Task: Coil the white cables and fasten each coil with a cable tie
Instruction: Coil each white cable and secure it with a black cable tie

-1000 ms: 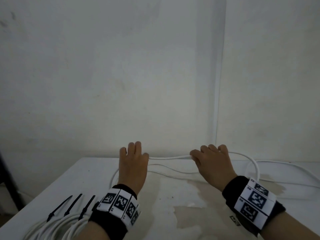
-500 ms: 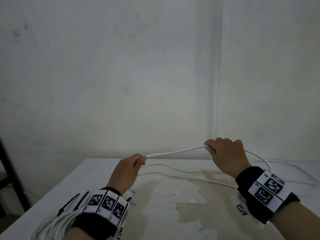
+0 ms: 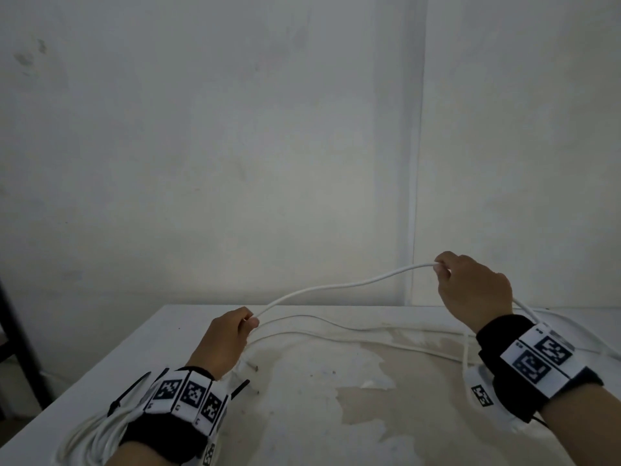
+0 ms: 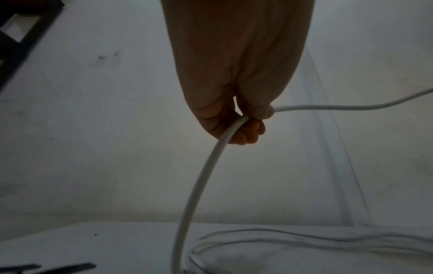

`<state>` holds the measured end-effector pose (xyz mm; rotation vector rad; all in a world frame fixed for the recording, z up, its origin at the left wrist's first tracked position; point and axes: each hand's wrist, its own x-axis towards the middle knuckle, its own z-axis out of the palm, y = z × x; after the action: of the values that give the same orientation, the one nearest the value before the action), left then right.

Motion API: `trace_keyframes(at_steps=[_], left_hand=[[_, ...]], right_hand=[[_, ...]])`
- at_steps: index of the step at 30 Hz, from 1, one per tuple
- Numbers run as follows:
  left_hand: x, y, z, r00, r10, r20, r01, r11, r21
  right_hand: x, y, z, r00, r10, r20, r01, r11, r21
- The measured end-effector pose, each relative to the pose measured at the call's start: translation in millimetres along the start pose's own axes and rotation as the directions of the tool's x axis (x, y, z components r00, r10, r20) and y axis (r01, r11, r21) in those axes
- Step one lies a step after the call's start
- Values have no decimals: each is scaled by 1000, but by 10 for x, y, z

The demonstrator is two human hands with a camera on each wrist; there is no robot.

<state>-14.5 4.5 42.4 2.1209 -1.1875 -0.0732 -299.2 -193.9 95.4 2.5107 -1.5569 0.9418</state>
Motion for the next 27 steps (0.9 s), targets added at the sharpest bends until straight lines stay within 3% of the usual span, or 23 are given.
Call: trace_keyframes(at_steps=[4, 7, 11, 14, 17, 20, 23, 25, 27], left_hand=[[-22, -16, 19, 1000, -9, -23, 7, 998, -68], [-22, 57, 18, 995, -14, -101, -4, 984, -176], [-3, 164, -40, 982, 65, -178, -87, 989, -119], [-19, 229, -65, 968, 123, -218, -143, 986, -80], [-46, 264, -129, 954, 168, -249, -185, 982, -45], [-64, 256, -255, 949, 216, -229, -226, 974, -16], [-57, 157, -351, 958, 254, -135, -244, 966, 86], [-53, 64, -389, 975, 203, -90, -187, 970, 156], [-67, -3, -405, 993, 91, -77, -83, 990, 110]], right_hand=[[-36, 58, 34, 999, 36, 39, -35, 999, -16], [-120, 23, 149, 986, -40, 160, 55, 995, -88], [-248, -94, 294, 907, -209, 367, 211, 977, 34], [-299, -251, 375, 867, -254, 429, 289, 957, -17], [-291, -340, 464, 887, -265, 377, 329, 937, -115], [-210, -276, 387, 924, -195, 329, 234, 968, -84], [-117, -111, 238, 969, -113, 219, 121, 992, -20], [-77, 5, 175, 982, -83, 172, 85, 996, -2], [-78, 105, 145, 984, -52, 171, 61, 997, -42]])
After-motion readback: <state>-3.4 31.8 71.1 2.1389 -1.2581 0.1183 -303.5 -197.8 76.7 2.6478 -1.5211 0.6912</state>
